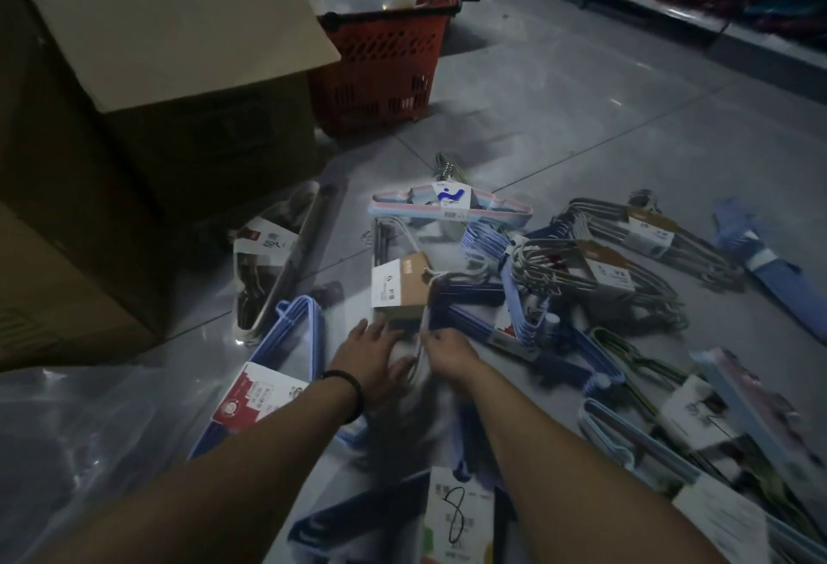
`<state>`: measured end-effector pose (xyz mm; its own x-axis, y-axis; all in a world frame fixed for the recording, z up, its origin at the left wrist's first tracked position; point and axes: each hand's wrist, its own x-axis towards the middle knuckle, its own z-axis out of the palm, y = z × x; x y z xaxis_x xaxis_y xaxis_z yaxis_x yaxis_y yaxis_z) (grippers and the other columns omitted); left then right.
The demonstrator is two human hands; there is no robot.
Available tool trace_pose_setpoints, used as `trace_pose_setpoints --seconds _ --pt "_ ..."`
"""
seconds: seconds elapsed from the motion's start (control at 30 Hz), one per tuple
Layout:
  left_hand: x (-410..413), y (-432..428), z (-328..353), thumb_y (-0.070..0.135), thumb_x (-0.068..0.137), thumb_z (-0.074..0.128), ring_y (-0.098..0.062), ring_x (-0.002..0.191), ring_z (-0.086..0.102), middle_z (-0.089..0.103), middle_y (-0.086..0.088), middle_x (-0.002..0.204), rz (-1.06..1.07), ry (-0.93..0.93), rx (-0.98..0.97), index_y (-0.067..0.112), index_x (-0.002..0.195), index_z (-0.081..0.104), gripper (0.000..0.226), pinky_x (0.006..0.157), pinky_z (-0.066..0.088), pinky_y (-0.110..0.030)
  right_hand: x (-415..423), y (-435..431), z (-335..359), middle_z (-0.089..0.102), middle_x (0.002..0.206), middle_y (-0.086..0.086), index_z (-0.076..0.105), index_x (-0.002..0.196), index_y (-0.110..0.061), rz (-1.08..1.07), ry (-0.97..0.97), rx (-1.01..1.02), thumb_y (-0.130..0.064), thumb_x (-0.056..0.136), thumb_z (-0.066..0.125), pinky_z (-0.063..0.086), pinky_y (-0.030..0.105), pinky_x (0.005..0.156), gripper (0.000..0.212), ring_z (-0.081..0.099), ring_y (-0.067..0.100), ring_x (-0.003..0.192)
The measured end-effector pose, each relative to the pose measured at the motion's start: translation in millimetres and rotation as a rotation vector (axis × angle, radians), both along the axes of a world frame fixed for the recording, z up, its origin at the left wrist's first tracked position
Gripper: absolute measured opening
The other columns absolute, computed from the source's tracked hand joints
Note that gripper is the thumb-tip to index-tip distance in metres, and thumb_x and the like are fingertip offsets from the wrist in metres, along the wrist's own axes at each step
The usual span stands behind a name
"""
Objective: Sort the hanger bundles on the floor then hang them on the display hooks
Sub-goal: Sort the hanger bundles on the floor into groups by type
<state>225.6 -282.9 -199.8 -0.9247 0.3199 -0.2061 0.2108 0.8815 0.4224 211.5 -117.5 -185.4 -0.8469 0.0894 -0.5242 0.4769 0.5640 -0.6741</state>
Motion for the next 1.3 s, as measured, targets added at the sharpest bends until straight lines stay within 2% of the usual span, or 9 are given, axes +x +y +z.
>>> trace_pose_setpoints --seconds 0.07,0.2,0.33,0.47,0.73,0.9,1.03,1.17,1.3 --pt "2 7 -9 0.064 0.092 0.034 -0.039 0.147 0.039 0.038 -0.015 0.163 -0.150 0.056 -0.110 0.018 0.144 0.057 0.073 0.117 0.038 -0.047 -3 20 10 0.070 0.103 0.020 0.070 0.088 -0.009 -0.028 0.099 0.117 -0.030 0.107 0.050 0.046 0.035 0.084 0.035 0.066 0.031 0.100" --pt "-5 27 -10 0.025 0.101 0.055 -0.042 0.133 0.054 0.019 -0.008 0.170 -0.167 -0.203 -0.198 0.024 0.157 0.032 0.061 0.105 0.047 -0.048 -8 65 22 0.062 0.133 0.016 0.064 0.127 -0.011 -0.269 0.359 0.473 -0.020 0.095 0.059 0.046 0.041 0.100 0.033 0.056 0.035 0.121" --pt "-5 28 -30 0.014 0.103 0.042 -0.042 0.129 0.058 0.048 -0.021 0.151 -0.119 -0.336 -0.248 0.042 0.162 -0.007 0.083 0.108 0.046 -0.052 9 103 16 0.043 0.155 0.007 0.037 0.151 -0.026 -0.017 0.174 0.716 -0.028 0.097 0.060 0.031 0.046 0.114 0.059 0.035 0.034 0.139" --pt "-8 36 -24 0.006 0.104 0.033 -0.042 0.128 0.059 0.051 -0.030 0.146 -0.023 -0.350 -0.216 0.048 0.160 -0.011 0.082 0.105 0.047 -0.046 11 122 6 0.034 0.163 0.007 0.016 0.161 -0.022 0.077 0.015 0.772 -0.037 0.093 0.068 0.033 0.051 0.115 0.086 0.030 0.036 0.146" --pt "11 45 -22 0.011 0.105 0.032 -0.035 0.134 0.056 0.048 -0.018 0.152 0.228 -0.307 -0.089 0.045 0.162 -0.009 0.077 0.108 0.045 -0.043 26 150 7 0.067 0.126 0.008 0.063 0.131 -0.021 -0.093 -0.024 0.824 -0.030 0.090 0.075 0.058 0.044 0.092 0.043 0.064 0.032 0.116" --pt "-6 43 -31 0.024 0.112 0.026 -0.037 0.135 0.054 0.047 -0.027 0.152 0.364 -0.405 -0.031 0.030 0.166 -0.002 0.061 0.112 0.040 -0.040 14 161 37 0.071 0.114 0.008 0.066 0.116 -0.026 -0.114 0.154 0.736 -0.038 0.092 0.069 0.054 0.034 0.081 0.027 0.068 0.031 0.102" --pt "-13 48 -26 0.053 0.110 0.028 -0.037 0.136 0.052 0.049 -0.028 0.151 0.291 -0.418 -0.039 0.001 0.152 0.045 0.069 0.110 0.037 -0.035 -1 164 65 0.073 0.099 0.003 0.067 0.111 -0.027 -0.295 0.245 0.418 -0.036 0.092 0.072 0.049 0.030 0.066 0.022 0.069 0.025 0.085" --pt "-16 58 -5 0.043 0.108 0.044 -0.037 0.143 0.044 0.038 -0.022 0.160 0.278 -0.455 -0.021 0.015 0.158 0.035 0.058 0.117 0.037 -0.038 -17 154 95 0.071 0.073 0.002 0.072 0.106 -0.014 -0.598 0.335 -0.196 -0.013 0.096 0.070 0.047 0.029 0.053 0.010 0.058 0.016 0.059" --pt "-24 68 36 0.050 0.095 0.064 -0.033 0.135 0.052 0.047 -0.015 0.149 0.193 -0.317 -0.022 0.023 0.150 0.045 0.064 0.110 0.043 -0.039 -14 146 104 0.072 0.090 0.008 0.068 0.116 -0.017 -0.612 0.338 -0.267 -0.014 0.098 0.069 0.054 0.031 0.055 0.018 0.065 0.021 0.070"
